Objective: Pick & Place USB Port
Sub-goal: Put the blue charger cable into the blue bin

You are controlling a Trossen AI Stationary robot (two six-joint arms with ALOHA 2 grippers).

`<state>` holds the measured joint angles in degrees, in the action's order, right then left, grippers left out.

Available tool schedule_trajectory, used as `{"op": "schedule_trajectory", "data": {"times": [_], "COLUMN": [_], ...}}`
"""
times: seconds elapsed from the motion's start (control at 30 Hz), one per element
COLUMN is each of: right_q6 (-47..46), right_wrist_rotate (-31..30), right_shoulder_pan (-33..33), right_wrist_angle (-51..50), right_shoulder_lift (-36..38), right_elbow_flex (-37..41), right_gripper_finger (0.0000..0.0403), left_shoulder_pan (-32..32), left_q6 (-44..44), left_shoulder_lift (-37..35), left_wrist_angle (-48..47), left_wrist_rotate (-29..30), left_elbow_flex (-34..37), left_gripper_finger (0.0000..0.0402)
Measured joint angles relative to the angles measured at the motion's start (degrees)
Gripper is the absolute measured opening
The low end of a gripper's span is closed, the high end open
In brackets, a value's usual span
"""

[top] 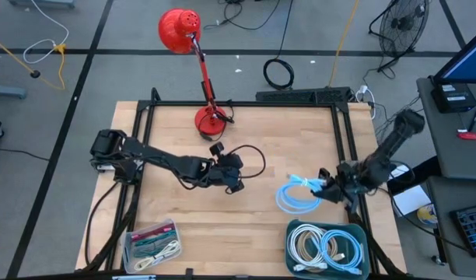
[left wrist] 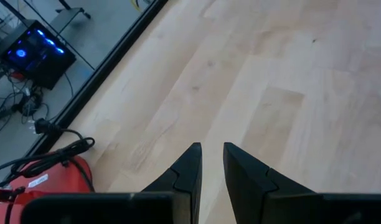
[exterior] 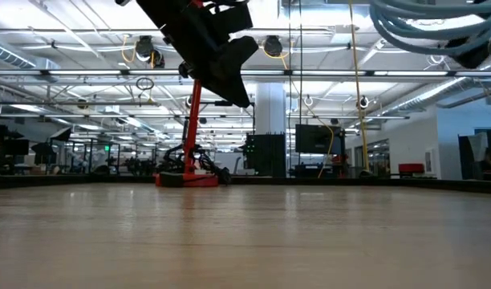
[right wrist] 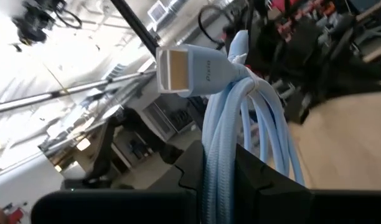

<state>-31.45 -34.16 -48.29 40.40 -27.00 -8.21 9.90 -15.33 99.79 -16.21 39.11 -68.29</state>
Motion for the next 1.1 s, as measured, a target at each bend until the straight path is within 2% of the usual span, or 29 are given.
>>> {"op": "schedule_trajectory", "data": {"times": [0.17,0.27,0.5,0.57,0.63,0.87,0.97,1.1], "right_q6": [1.63,3.15,11.22,11.29,7.38,-20.76,-23.38,-19.84], "right_wrist_rotate": [-12.41,-19.17,-29.19,-32.86,-35.35,-36.27,-36.3,-36.29], "right_shoulder_pan": [-12.19,-18.11,-28.04,-29.96,-31.25,-32.09,-32.09,-32.09], "right_wrist_angle": [10.62,13.86,12.09,8.38,5.07,1.65,8.05,15.24], "right_shoulder_lift": [-10.32,-16.53,-30.06,-32.86,-35.45,-44.82,-48.75,-52.97], "right_elbow_flex": [-0.13,-2.76,-17.56,-21.05,-22.94,-22.38,-22.4,-24.58], "right_gripper_finger": [0.0031,0.0031,0.0031,0.0031,0.0031,0.0031,0.0031,0.0031], "left_shoulder_pan": [0.1,0.09,0.1,0.1,0.1,0.1,0.1,0.1], "left_q6": [0.0,0.02,0.24,0.37,0.39,1.75,2.78,3.67], "left_shoulder_lift": [0.0,0.0,0.0,0.0,0.0,0.0,0.0,0.0], "left_wrist_angle": [-0.2,-0.24,-0.2,-0.2,-0.2,-0.15,-0.17,-0.17], "left_wrist_rotate": [0.0,0.02,0.79,1.24,1.5,3.45,4.37,4.52], "left_elbow_flex": [0.0,0.0,0.0,0.0,0.0,0.0,0.0,0.0], "left_gripper_finger": [0.0069,0.0069,0.0069,0.0069,0.0069,0.0069,0.0069,0.0069]}}
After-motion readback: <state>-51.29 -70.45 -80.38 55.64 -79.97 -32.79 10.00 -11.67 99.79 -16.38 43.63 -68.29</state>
